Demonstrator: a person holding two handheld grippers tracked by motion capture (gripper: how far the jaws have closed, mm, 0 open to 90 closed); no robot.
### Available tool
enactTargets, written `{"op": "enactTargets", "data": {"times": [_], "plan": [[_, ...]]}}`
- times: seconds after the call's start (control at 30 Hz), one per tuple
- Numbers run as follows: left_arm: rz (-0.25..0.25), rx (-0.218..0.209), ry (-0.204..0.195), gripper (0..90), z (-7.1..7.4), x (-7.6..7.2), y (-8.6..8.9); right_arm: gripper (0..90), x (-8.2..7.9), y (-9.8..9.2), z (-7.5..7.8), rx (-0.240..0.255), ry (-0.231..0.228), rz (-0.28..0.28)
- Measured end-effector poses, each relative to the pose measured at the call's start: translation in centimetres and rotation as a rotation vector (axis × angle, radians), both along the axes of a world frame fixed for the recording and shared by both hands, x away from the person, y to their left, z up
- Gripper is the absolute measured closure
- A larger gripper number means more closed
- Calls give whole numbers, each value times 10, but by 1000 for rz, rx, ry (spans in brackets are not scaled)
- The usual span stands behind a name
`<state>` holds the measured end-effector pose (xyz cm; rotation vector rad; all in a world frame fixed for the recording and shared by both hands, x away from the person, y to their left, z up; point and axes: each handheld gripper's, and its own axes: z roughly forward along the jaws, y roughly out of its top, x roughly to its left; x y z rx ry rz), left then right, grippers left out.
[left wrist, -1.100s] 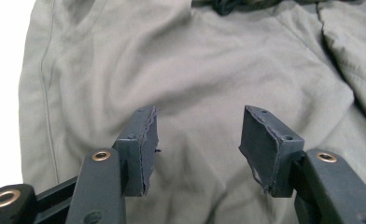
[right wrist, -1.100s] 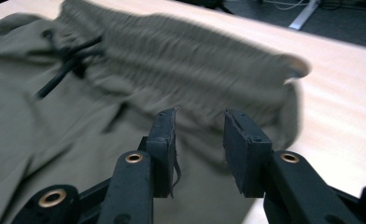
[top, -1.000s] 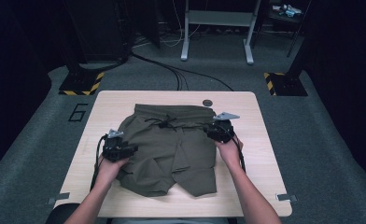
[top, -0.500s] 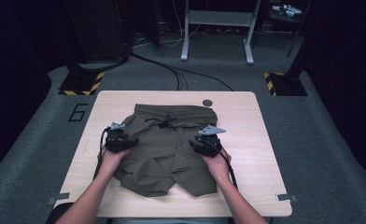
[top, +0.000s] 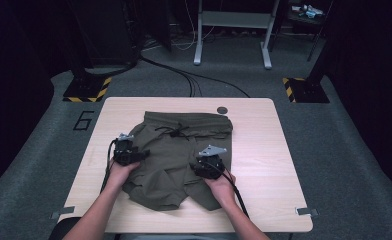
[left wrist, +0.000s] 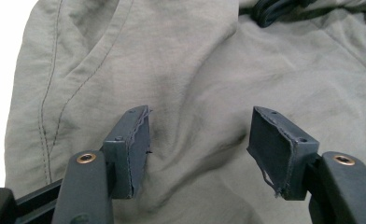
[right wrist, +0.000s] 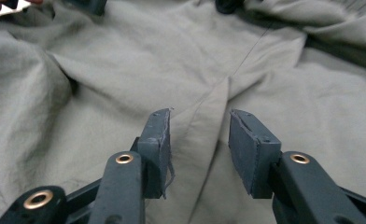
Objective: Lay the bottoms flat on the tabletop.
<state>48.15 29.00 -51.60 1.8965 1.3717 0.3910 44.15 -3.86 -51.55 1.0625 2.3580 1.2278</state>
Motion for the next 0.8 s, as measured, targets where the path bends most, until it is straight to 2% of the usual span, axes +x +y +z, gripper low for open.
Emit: {"op": "enactTargets", "data": {"times": [0.2, 0.23, 0.3, 0.37, 0.4, 0.43, 0.47, 0.5, 0.57, 0.67, 0.8], "plan": [[19, 8, -4, 363, -3, 0, -2, 622, 0, 7, -6, -50, 1, 13], [21, 17, 1, 363, -3, 0, -2, 677, 0, 9, -7, -62, -8, 19], [31, 25, -5, 363, -3, 0, -3, 729, 0, 10, -8, -81, -12, 27], [30, 29, -7, 359, -3, 0, -4, 783, -1, 11, -9, -81, -13, 28], [23, 52, -7, 358, -3, 0, -4, 814, -2, 11, -9, -79, -3, 20], [36, 83, -8, 357, -3, -1, -5, 849, -1, 11, -9, -81, -14, 24], [44, 85, -19, 356, -3, -1, -6, 868, -1, 10, -8, -80, -11, 23], [60, 71, -28, 356, -4, -2, -7, 881, -1, 10, -8, -81, -8, 23], [52, 78, -25, 356, -4, -2, -7, 887, -1, 10, -6, -84, -2, 18], [60, 65, -34, 354, -5, -2, -6, 889, -3, 4, -1, -73, 12, 0], [52, 62, -28, 355, -4, -2, -4, 889, -5, -14, 11, -42, -8, -33]]}}
